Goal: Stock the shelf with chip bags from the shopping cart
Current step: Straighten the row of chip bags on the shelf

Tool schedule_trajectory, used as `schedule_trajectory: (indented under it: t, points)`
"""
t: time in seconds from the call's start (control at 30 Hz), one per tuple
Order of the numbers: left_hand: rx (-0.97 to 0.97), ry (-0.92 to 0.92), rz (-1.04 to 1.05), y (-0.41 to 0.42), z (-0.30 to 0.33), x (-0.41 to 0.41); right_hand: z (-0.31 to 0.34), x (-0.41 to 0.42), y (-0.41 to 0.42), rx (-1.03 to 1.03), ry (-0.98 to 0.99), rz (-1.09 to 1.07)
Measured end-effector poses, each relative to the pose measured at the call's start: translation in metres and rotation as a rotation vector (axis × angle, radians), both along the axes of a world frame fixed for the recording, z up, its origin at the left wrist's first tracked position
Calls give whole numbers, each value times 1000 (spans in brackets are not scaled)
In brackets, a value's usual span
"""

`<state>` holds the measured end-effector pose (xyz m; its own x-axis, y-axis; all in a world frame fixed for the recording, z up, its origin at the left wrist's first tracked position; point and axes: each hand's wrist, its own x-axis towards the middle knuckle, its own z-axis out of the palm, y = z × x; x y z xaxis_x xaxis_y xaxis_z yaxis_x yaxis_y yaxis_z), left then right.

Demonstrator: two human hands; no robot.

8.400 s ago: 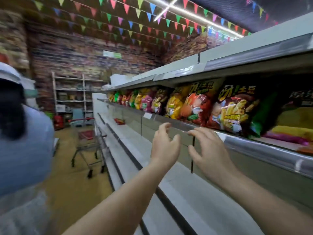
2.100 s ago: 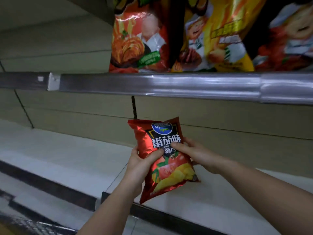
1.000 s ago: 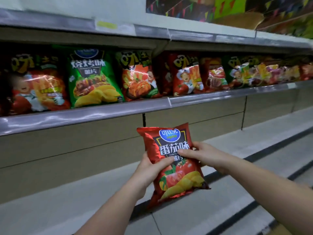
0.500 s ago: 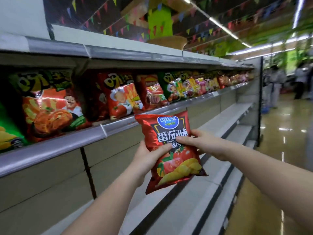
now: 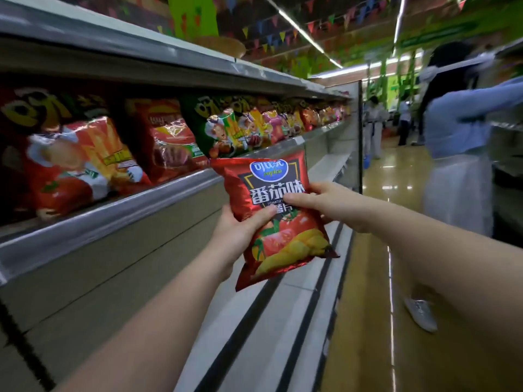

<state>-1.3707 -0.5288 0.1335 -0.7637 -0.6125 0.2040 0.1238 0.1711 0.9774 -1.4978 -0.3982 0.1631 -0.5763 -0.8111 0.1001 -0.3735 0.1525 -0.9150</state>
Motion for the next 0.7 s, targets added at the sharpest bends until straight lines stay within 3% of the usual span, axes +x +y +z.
schedule_trajectory:
  t: [0.47,0.7]
  points:
    - [-7,40,-8,-26,11,-240,7,-242,-30,-50,16,-12]
    - [-5,54,14,-40,19,-351,7,-345,-46,-179,-24,-92]
